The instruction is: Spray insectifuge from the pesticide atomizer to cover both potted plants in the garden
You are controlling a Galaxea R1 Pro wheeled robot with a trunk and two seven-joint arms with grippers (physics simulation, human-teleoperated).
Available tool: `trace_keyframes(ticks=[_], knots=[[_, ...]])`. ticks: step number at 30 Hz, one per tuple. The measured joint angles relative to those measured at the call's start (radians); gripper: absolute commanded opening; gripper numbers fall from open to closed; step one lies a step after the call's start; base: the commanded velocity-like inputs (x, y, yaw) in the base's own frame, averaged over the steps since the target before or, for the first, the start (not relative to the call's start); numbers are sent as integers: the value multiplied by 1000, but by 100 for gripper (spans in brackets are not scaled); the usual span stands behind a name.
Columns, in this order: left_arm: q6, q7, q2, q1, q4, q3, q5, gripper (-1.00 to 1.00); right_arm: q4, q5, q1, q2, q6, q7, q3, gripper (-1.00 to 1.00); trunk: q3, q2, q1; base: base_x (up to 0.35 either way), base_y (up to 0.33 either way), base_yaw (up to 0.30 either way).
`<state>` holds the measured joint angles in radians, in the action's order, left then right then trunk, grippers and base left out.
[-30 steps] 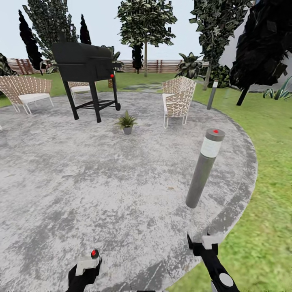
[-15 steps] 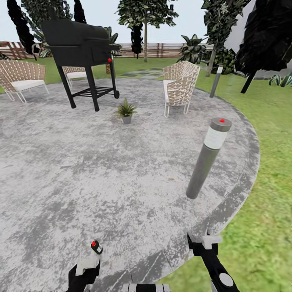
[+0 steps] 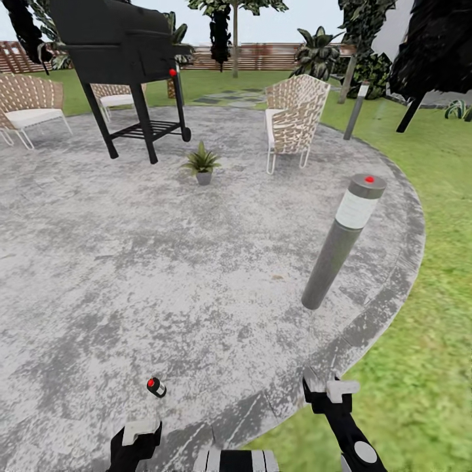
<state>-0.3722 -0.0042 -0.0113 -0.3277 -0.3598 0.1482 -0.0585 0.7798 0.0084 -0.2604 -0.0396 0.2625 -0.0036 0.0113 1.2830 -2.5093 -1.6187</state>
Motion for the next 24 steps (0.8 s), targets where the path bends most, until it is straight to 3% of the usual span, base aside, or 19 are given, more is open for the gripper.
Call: trace_keyframes(ticks=[11,24], knots=[[0,0,0,0,0,3,0,100,0,0,0,0,0,-1,-1,100,43,-3,-5,0,0,0],[-1,0,-1,0,0,1,-1,100,0,0,0,0,0,-1,-3,100,43,-3,-5,26,0,0]])
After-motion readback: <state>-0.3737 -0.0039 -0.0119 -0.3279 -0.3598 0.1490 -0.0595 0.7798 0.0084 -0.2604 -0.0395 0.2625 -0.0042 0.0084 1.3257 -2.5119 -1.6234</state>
